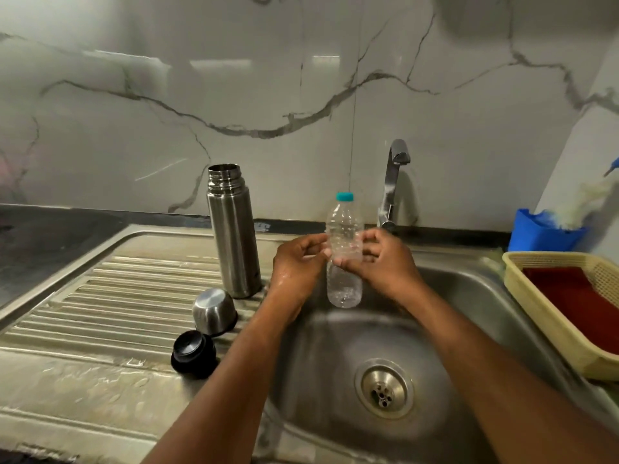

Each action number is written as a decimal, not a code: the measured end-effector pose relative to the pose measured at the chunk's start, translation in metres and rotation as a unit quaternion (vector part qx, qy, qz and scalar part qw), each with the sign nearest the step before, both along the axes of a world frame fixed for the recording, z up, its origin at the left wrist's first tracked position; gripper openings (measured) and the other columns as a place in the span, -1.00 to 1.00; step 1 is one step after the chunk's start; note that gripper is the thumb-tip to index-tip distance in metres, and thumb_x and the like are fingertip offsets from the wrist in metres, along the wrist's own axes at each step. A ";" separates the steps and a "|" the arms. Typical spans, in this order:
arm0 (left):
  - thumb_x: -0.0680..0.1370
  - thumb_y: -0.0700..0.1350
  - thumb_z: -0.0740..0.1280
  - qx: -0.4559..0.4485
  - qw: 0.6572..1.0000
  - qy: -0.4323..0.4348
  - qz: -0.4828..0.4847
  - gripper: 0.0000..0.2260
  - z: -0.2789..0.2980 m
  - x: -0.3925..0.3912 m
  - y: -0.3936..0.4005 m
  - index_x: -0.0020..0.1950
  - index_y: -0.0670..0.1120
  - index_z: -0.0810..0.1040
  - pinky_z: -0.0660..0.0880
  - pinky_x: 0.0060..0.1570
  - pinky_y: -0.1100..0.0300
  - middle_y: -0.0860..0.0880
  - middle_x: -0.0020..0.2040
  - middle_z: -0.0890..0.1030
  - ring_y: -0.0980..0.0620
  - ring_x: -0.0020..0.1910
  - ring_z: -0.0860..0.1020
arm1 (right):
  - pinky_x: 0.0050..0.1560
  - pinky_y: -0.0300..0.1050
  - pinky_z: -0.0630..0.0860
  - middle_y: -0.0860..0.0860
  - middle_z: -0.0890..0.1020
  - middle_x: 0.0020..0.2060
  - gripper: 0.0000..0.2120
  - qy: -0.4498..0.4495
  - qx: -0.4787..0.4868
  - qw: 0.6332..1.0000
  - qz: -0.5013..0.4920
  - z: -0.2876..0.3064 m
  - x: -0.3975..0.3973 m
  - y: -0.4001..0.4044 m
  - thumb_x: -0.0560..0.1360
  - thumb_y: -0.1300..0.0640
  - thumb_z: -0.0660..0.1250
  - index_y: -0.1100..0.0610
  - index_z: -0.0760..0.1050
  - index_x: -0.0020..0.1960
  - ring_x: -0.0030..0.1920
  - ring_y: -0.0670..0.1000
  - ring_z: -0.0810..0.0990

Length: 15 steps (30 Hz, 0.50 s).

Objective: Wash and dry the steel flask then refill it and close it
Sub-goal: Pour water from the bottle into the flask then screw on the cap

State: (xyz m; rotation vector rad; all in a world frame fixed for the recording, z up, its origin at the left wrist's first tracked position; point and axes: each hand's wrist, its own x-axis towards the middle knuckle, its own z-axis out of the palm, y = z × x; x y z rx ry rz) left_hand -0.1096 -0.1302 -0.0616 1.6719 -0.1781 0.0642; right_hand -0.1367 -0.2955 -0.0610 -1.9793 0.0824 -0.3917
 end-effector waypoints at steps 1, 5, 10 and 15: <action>0.62 -0.24 0.42 -0.008 1.000 -0.005 0.012 -0.75 0.004 0.006 -0.002 0.24 0.03 0.69 0.66 0.17 0.05 0.09 0.05 0.76 0.16 0.02 0.71 | -0.04 -0.30 0.61 -0.08 0.69 0.06 -0.39 -0.009 -0.013 1.000 0.009 0.009 0.011 0.001 0.34 0.01 0.66 0.07 0.52 0.32 -0.02 -0.19 0.67; 0.62 -0.34 0.34 -0.027 0.997 -0.021 0.076 -0.65 0.028 0.045 -0.007 0.28 0.02 0.69 0.68 0.14 -0.05 0.04 0.09 0.75 0.04 0.05 0.72 | 0.14 -0.05 0.65 -0.05 0.66 -0.01 -0.28 -0.028 -0.021 0.999 0.020 0.030 0.064 0.004 0.42 -0.11 0.58 -0.06 0.43 0.52 0.03 -0.07 0.64; 0.59 -0.29 0.34 -0.060 0.986 -0.012 0.158 -0.70 0.047 0.099 -0.020 0.17 0.03 0.72 0.68 0.15 -0.07 0.01 0.07 0.75 -0.02 0.07 0.71 | 0.22 0.09 0.61 0.06 0.65 0.18 -0.27 -0.029 -0.047 0.998 -0.014 0.038 0.129 0.016 0.49 -0.10 0.53 0.01 0.32 0.56 0.14 0.06 0.63; 0.55 -0.25 0.29 -0.050 0.983 0.034 0.171 -0.65 0.046 0.125 -0.030 0.26 0.00 0.70 0.66 0.18 -0.10 -0.06 0.13 0.73 -0.11 0.09 0.70 | 0.13 -0.05 0.59 0.07 0.65 0.17 -0.46 -0.038 -0.049 0.997 -0.049 0.022 0.167 0.020 0.50 -0.09 0.53 0.09 0.40 0.34 0.14 0.08 0.65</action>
